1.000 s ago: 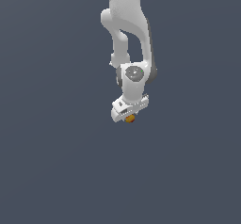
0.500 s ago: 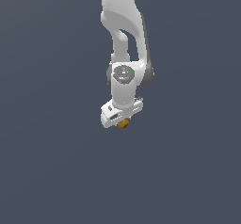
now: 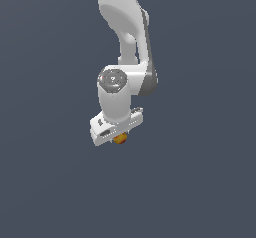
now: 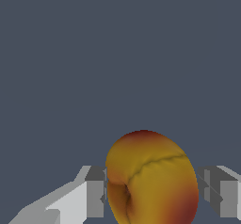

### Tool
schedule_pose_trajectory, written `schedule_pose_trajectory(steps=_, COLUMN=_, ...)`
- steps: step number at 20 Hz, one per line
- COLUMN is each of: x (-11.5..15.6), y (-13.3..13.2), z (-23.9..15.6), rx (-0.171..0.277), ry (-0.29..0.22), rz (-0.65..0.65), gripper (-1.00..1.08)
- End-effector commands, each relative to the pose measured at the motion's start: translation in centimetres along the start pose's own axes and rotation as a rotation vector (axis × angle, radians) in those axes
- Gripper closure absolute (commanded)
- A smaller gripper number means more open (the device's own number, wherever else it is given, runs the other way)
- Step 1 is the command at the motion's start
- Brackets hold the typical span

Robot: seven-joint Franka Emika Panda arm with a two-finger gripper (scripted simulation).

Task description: Pick up the object and move it to a goal position.

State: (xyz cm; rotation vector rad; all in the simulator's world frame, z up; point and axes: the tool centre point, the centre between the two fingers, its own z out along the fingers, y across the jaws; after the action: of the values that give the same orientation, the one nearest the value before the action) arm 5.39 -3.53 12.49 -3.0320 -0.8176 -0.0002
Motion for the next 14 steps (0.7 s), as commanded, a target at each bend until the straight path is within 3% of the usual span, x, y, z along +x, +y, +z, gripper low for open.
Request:
schedule_pose_trajectory(steps=1, x=0.6, y=1.5, z=-0.9, rx=0.000, ry=0.000, rz=-0.001, gripper=1.08)
schedule_pose_trajectory(steps=14, x=2.6, y=5.8, z=-3.4, rx=-0.001, ry=0.000, rz=-0.001, gripper=1.08)
